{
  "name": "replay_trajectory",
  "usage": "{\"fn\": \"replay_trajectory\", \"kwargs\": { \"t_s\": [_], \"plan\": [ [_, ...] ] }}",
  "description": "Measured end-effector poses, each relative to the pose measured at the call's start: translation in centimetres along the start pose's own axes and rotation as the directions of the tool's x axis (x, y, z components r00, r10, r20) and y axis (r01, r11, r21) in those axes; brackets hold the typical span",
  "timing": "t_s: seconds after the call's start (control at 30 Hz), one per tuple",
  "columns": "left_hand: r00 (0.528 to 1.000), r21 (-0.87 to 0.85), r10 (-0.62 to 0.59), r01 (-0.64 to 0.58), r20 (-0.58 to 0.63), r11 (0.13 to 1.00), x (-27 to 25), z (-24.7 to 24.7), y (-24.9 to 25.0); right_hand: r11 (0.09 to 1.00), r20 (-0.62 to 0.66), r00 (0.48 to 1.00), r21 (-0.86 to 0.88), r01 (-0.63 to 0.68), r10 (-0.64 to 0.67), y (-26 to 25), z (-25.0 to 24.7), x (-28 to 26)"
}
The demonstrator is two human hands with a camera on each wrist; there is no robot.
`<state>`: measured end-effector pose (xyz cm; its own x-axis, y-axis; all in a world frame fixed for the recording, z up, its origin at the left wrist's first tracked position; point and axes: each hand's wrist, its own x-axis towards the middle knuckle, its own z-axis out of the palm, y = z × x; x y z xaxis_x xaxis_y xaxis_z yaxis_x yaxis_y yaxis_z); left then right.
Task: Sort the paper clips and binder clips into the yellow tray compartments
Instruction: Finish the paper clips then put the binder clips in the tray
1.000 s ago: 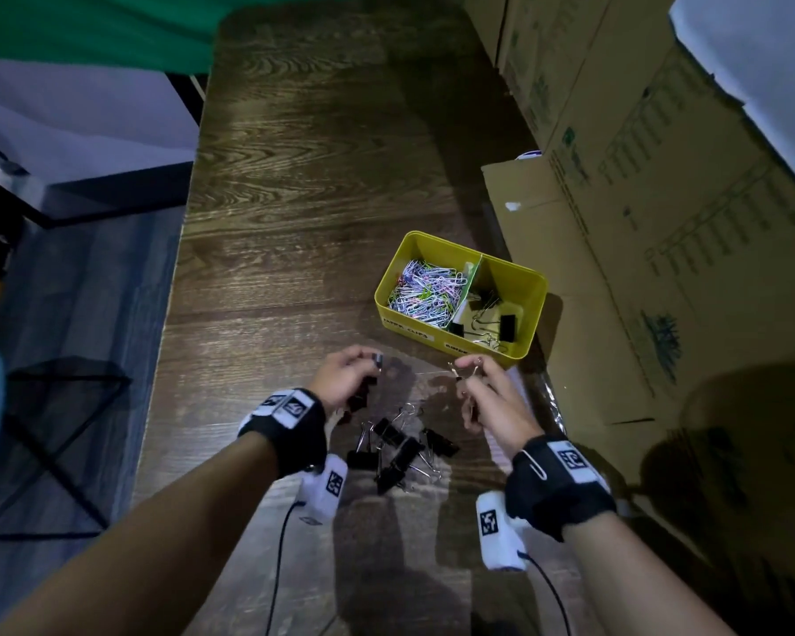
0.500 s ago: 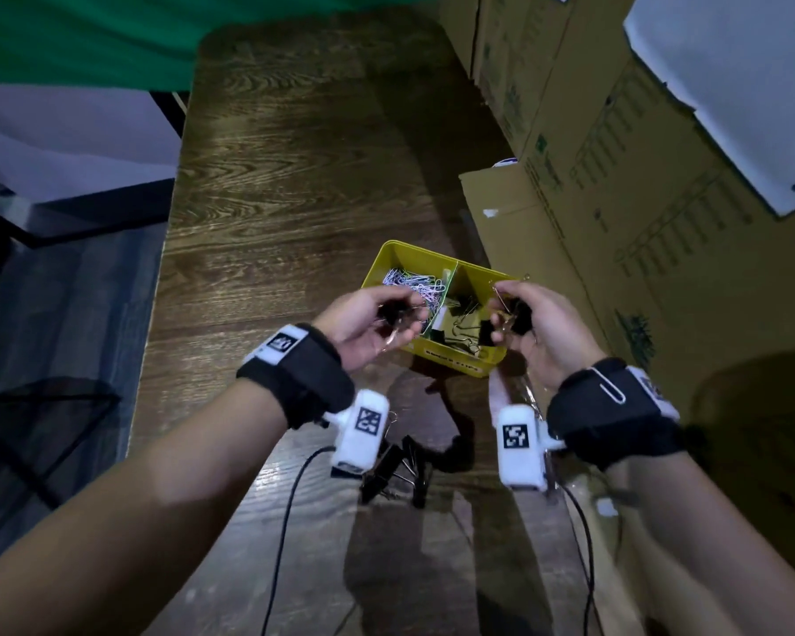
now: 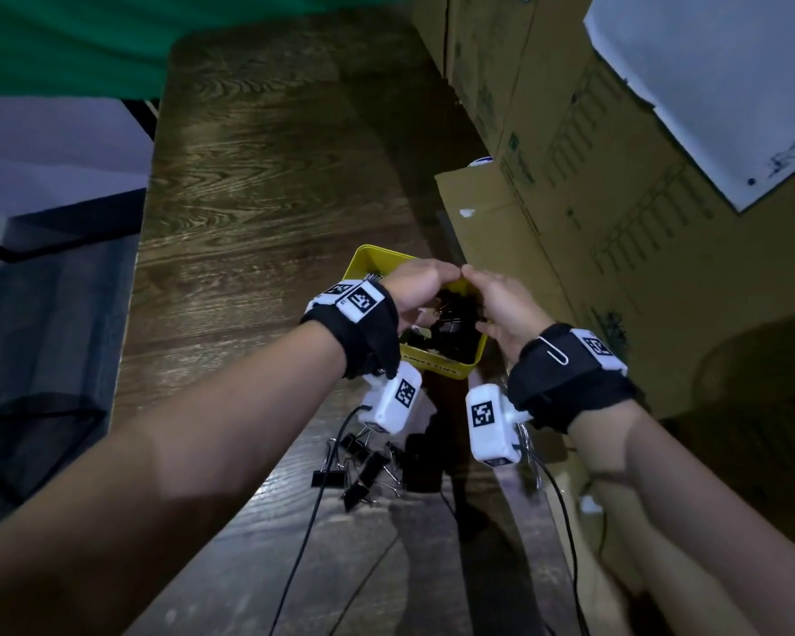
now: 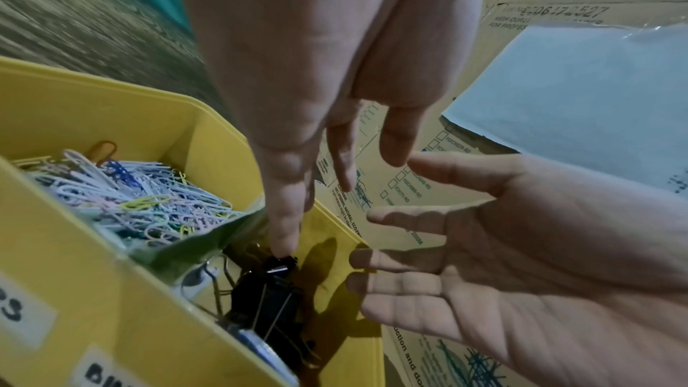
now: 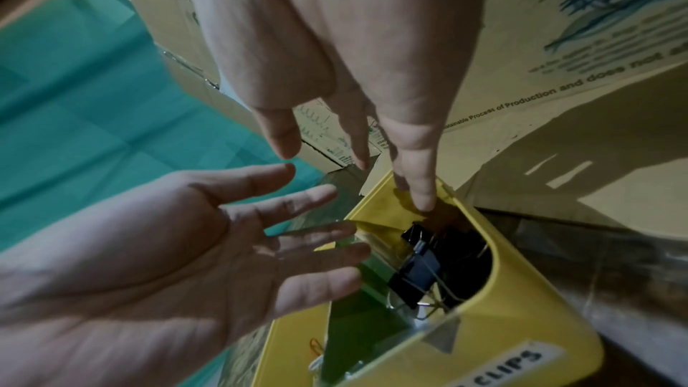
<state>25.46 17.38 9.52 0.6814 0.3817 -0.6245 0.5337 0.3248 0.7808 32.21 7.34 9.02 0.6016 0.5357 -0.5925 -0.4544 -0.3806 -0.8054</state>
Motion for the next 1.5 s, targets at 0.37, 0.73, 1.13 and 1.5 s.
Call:
{"fn": "replay_trajectory", "kwargs": {
  "t_s": [0.37,0.73,1.13,1.5],
  "plan": [
    [0.983,0.219,0.182,-0.17,-0.034,0.961,-3.6,-5.5,-5.2,0.954,0.201,0.971,-0.241,0.18,-0.133,3.3,1.1,-3.4],
    [0.991,0.941,-0.123,-0.012,0.057,0.339,-10.5,-12.1,-17.1,0.3,0.454,0.882,-0.865,0.402,0.127,14.1,4.1,-6.6],
    [0.991,0.901,0.129,-0.018,-0.042,0.433,-12.6,-9.1,-23.0,0.406,0.319,0.94,-0.848,0.341,-0.123,16.6,4.7,-7.8],
    [0.996,-0.338,-0.022,-0.009,-0.087,0.941,-13.3,-14.8,-21.5,0.873,0.108,0.991,-0.474,0.117,-0.074,14.3,3.8,-7.4]
  ]
}}
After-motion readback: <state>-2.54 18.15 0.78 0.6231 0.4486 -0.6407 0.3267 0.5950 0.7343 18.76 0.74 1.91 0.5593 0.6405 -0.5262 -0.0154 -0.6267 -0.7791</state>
